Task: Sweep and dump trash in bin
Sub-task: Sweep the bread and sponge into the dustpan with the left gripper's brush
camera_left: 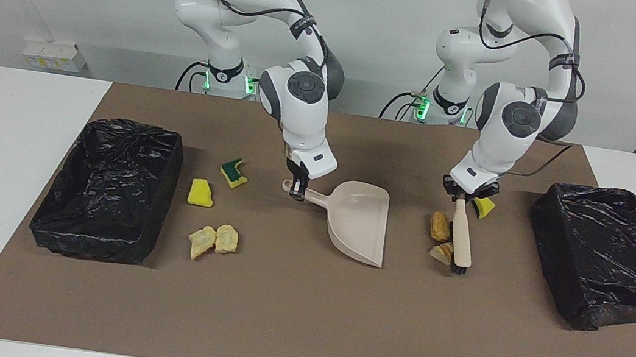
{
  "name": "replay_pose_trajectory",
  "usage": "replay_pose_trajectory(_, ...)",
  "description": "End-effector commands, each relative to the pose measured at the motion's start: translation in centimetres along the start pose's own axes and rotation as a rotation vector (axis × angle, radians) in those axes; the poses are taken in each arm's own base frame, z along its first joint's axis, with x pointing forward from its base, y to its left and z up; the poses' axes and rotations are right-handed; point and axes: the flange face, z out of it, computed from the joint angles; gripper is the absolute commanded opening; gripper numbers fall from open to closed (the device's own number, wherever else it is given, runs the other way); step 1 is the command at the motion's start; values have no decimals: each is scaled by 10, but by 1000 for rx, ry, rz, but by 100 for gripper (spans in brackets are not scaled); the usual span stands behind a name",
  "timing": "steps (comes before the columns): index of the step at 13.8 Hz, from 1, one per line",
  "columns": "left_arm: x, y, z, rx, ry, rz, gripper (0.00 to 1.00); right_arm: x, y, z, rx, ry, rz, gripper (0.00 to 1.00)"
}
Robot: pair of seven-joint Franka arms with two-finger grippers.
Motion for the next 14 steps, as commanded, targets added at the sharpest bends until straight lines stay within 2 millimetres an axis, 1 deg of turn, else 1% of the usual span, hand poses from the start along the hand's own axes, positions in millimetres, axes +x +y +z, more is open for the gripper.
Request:
replay_pose_trajectory(1,-24,-19,13,38,-46,-271,0,1,6,5,2,-11,-52,0)
replay_pose_trajectory(2,-37,-29,24,64,-59,-350,0,4,6,4,0,-6,-53,0)
replay_pose_trajectory(3,-52,-44,33,82,-49,-425,0,6,7,3,-3,-2,-49,0)
replay_pose_trajectory(4,-68,-55,47,102,-46,-455,0,10,7,5,2,2,-46,0)
replay_pose_trajectory(5,-79,-63,55,110,-39,-482,0,14,10,6,2,8,-44,0)
replay_pose_trajectory(6,-83,-67,60,116,-37,-507,0,15,11,10,3,10,-36,0)
replay_pose_trajectory(7,-85,-65,74,123,-51,-492,0,17,11,10,-2,13,-32,0)
replay_pose_trajectory(8,-83,-62,90,110,-41,-476,0,15,11,11,-2,8,-34,0)
replay_pose_trajectory(10,-69,-49,111,79,-46,-401,0,16,11,13,0,6,-36,0)
replay_pose_trajectory(11,-57,-45,114,27,-35,-348,0,16,11,13,0,6,-37,0)
replay_pose_trajectory(12,-45,-41,111,-36,-31,-308,0,18,9,13,-1,5,-41,0)
replay_pose_trajectory(14,-26,-35,101,-84,-20,-156,0,18,9,13,1,5,-41,0)
